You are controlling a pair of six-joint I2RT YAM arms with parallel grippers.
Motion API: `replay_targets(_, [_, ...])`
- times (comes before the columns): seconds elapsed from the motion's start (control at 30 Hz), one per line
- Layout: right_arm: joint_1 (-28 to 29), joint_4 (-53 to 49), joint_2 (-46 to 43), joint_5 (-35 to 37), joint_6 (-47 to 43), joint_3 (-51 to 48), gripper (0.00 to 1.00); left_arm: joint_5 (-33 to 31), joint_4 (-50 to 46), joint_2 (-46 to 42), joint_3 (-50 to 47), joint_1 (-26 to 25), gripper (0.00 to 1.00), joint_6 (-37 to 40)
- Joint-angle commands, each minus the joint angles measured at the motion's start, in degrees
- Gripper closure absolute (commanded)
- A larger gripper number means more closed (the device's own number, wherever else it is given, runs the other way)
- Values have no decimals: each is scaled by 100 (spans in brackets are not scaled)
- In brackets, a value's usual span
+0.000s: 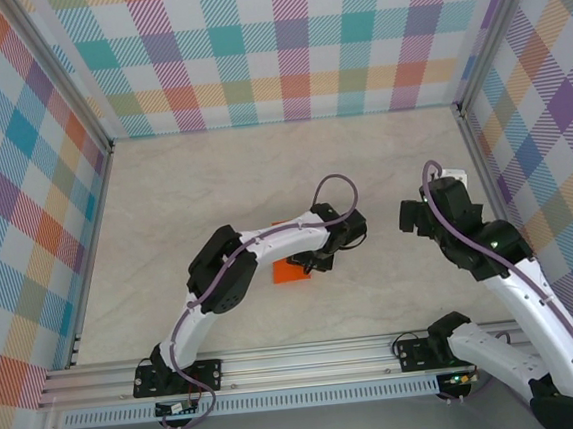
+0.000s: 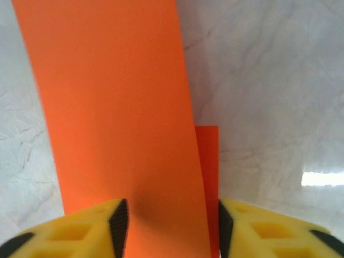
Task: Fold a paper plane with a square sheet of paper (fold left side to right side)
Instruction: Turn over the paper at the center of the table.
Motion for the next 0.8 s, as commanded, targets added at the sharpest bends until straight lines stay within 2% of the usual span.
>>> replay_targets(0.0, [-22, 190, 90, -466, -82, -65, 0, 281, 571, -1050, -451, -44, 36, 271])
replay_targets(0.07, [-20, 346, 145, -772, -94, -98, 0, 436, 935, -1583, -804, 37, 28, 329])
replay_targets(0.2, [-17, 753, 309, -1599, 58, -233, 0, 989, 1781, -2671, -1687, 471, 21, 386])
replay_targets(0.43, [18, 2347, 1479, -4323, 476, -654, 0, 2750, 3838, -4434, -4079, 2169, 12, 109])
replay_targets(0.6, [224, 3534, 2802, -5255, 1017, -713, 1, 4088, 5319, -4698, -5193, 3167, 11, -242])
replay_targets(0.77, [424, 4205, 4029, -5634, 1240, -352, 3, 4748, 6190, -4215, -5507, 3407, 11, -398])
